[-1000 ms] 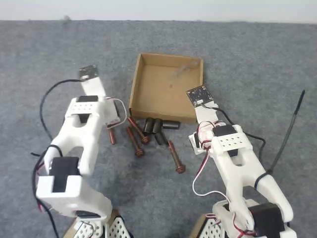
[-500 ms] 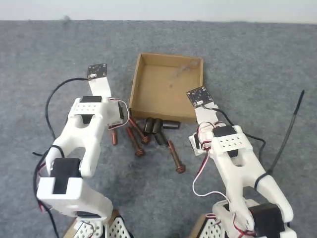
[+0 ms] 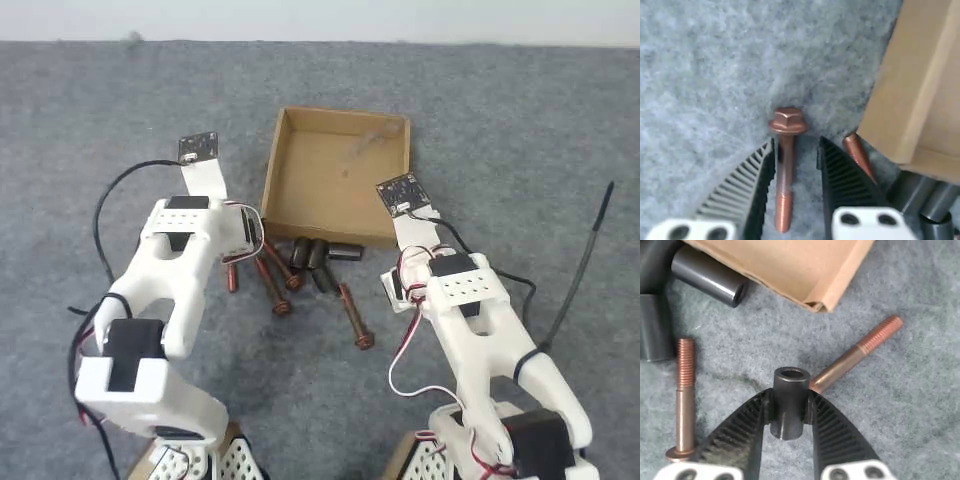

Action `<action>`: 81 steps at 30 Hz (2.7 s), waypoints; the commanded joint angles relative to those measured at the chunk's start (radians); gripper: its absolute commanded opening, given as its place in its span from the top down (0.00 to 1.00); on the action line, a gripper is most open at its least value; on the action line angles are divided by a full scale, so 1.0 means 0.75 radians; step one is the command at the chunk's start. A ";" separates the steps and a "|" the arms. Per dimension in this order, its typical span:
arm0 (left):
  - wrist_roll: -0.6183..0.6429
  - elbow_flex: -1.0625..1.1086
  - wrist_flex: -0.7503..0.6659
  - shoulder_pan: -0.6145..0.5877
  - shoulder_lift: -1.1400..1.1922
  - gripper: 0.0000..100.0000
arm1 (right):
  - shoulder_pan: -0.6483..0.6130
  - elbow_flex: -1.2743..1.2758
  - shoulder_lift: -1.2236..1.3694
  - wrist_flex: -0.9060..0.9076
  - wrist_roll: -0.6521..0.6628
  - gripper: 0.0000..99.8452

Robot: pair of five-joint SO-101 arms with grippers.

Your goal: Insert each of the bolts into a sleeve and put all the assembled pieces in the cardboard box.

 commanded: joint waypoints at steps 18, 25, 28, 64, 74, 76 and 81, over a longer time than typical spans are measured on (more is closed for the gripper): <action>0.041 -0.412 0.305 0.008 0.299 0.99 | -0.005 -0.010 -0.064 -0.026 0.020 0.99; 0.041 -0.283 0.172 0.006 0.164 0.99 | -0.003 -0.010 -0.069 -0.026 0.020 0.99; 0.041 -0.116 0.014 0.006 0.008 0.99 | -0.003 -0.010 -0.079 -0.024 0.012 0.99; -0.063 0.510 -0.538 0.039 -0.493 0.99 | -0.009 0.291 -0.494 -1.136 0.010 0.99; -0.063 0.510 -0.540 0.039 -0.489 0.99 | -0.003 0.430 -0.371 -1.580 0.014 0.99; -0.063 0.510 -0.540 0.039 -0.489 0.99 | -0.003 0.428 -0.271 -1.681 0.010 0.99; -0.063 0.510 -0.540 0.039 -0.487 0.99 | -0.001 0.395 0.005 -2.024 0.010 0.99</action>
